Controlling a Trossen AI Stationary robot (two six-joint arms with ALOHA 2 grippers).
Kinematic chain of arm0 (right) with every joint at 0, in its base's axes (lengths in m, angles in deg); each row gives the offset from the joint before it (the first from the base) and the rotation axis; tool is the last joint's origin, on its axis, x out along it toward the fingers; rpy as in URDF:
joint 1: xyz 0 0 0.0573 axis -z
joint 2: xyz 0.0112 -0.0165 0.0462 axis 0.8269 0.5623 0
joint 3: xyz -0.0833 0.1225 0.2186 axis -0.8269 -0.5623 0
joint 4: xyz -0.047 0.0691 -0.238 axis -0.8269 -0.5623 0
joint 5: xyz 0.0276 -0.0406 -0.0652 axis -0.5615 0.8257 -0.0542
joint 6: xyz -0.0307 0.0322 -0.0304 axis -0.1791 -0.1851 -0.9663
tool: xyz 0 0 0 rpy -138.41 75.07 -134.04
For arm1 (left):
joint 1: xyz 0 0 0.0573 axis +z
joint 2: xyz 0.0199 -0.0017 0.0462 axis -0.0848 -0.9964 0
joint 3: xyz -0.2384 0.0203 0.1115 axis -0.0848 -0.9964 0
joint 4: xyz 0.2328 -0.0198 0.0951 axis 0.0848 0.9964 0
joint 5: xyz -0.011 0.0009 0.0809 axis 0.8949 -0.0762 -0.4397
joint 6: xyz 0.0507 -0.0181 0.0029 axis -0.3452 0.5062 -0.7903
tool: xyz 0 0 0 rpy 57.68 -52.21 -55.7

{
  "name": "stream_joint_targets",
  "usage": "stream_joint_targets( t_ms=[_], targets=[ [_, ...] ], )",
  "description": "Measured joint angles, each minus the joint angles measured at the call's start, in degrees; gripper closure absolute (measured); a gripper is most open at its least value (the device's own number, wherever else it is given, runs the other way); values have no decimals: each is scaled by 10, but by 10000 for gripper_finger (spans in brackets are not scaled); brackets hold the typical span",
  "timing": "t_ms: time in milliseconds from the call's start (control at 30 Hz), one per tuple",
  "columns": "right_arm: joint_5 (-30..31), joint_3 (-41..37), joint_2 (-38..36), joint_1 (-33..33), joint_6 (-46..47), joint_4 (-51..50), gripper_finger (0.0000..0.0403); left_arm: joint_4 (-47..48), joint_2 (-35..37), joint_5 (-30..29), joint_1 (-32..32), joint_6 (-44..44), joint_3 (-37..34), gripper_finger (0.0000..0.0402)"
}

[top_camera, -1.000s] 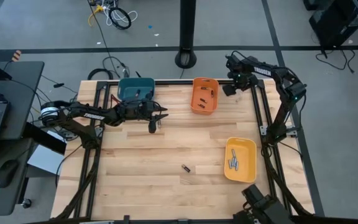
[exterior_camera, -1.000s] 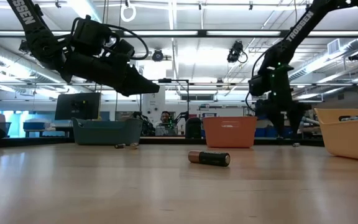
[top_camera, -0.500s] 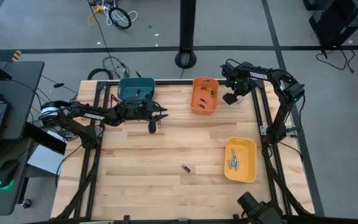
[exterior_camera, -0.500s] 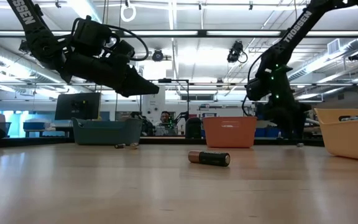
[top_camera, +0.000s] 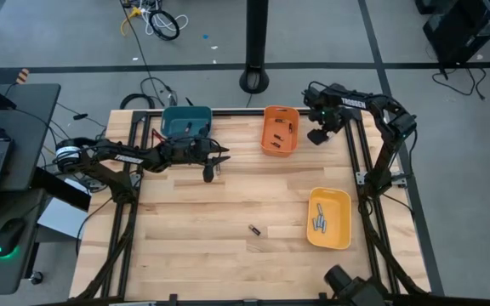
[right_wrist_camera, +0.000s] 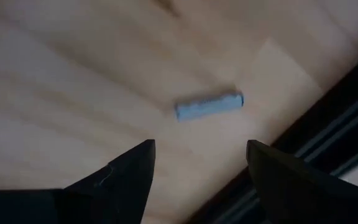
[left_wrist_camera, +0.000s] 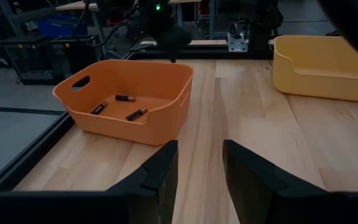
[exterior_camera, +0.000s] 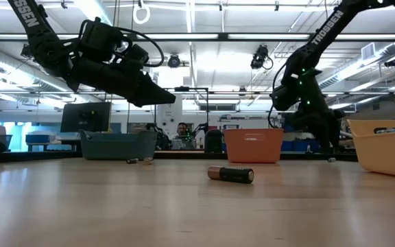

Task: Sort batteries
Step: Put the silver battery into the yellow bin

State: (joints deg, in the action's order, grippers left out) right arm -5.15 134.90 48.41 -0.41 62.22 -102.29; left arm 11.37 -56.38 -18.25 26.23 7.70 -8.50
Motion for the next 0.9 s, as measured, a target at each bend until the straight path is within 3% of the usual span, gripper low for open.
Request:
stream_joint_targets(
  t_ms=[100, 233, 333, 433, 567, 900],
  targets=[
    [18, 11, 0, -12, -29, -44, 168, 0, 0, 0, 0, 0, 0, 266],
    [98, 8, 0, -32, -142, -52, 237, 0, 0, 0, 0, 0, 0, 266],
    [105, -2, 0, -37, -256, -27, 284, 0, 0, 0, 0, 0, 0, 266],
    [102, -11, 0, -42, -338, -1, 306, 2, 0, 0, 0, 0, 0, 266],
    [82, -23, 0, -50, -392, 27, 301, 7, 0, 0, 0, -1, 0, 266],
    [91, -58, 0, -54, -473, 88, 244, 12, 0, 0, 0, -16, 0, 266]
  ],
)
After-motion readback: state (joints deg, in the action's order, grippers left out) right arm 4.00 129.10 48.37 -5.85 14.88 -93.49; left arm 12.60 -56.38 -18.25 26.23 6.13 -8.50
